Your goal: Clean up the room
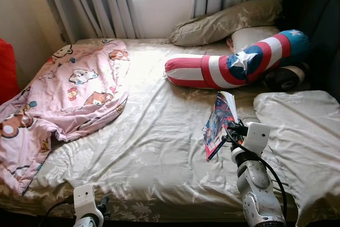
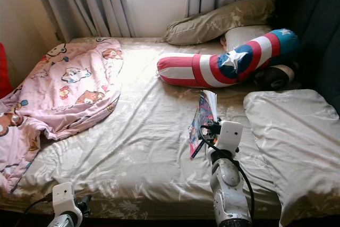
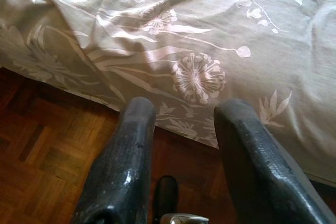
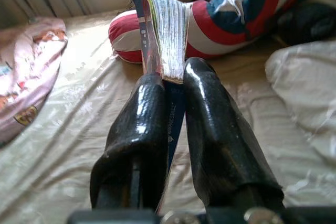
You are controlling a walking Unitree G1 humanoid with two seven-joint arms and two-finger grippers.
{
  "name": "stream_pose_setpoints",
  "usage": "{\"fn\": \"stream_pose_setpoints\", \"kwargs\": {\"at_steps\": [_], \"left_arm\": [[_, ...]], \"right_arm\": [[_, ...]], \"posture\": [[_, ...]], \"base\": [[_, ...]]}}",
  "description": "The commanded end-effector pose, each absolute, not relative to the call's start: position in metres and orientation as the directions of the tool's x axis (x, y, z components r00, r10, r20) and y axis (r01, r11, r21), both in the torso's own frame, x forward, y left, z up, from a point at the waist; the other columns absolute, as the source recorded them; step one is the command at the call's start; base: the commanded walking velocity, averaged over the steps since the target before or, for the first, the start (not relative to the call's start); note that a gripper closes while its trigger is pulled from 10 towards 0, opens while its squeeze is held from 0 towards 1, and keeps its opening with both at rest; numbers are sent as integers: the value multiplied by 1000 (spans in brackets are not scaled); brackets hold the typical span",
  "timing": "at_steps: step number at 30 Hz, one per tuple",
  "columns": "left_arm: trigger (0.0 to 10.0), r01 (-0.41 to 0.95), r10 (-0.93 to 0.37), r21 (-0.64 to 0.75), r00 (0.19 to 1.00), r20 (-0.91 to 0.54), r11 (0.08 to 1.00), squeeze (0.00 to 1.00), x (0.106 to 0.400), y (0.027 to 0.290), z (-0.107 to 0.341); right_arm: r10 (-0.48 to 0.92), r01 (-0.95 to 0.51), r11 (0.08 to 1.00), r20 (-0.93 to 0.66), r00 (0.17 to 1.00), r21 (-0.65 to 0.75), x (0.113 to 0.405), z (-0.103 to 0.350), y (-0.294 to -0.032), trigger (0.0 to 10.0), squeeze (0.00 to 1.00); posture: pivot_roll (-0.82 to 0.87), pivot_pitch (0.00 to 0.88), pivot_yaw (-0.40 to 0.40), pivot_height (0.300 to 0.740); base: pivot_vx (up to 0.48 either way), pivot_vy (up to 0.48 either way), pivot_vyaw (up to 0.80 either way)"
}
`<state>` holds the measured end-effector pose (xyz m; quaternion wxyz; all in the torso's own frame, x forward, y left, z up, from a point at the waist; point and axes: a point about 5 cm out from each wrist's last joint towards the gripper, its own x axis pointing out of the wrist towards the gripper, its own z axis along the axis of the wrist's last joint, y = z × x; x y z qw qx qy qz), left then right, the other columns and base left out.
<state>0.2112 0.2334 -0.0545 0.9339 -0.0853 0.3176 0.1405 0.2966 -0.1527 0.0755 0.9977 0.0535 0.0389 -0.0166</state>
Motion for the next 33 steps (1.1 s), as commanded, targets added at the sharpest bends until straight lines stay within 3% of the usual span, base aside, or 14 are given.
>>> {"fn": "stream_pose_setpoints", "kwargs": {"at_steps": [1, 7, 14, 23, 33], "left_arm": [[10000, -307, 203, -58, 748, -632, 950, 0, 208, 234, -57], [10000, -300, 198, -56, 747, -635, 952, 0, 208, 233, -57], [10000, -294, 198, -50, 751, -630, 955, 0, 208, 233, -57], [10000, -265, 184, -38, 758, -626, 964, 0, 209, 230, -56], [10000, -270, 188, -38, 759, -624, 962, 0, 211, 231, -55]], "right_arm": [[-28, 31, 996, -38, 999, 79, 300, 84, -152, 10000, 0], [-94, 104, 989, -99, 991, 103, 300, 75, -161, 10000, 0], [-67, 75, 992, -87, 994, 98, 301, 77, -155, 10000, 0], [-60, 70, 994, -117, 991, 85, 303, 72, -151, 10000, 0], [-44, 54, 995, -116, 992, 87, 303, 72, -149, 10000, 0]], "posture": [[-25, 25, 27, 740], [-21, 24, 22, 740], [-21, 27, 19, 740], [-19, 28, 21, 740], [-18, 30, 19, 740]], "base": [[0, 0, 0], [81, 0, 0], [269, 0, -614], [284, 0, 0], [0, 0, 0]]}}
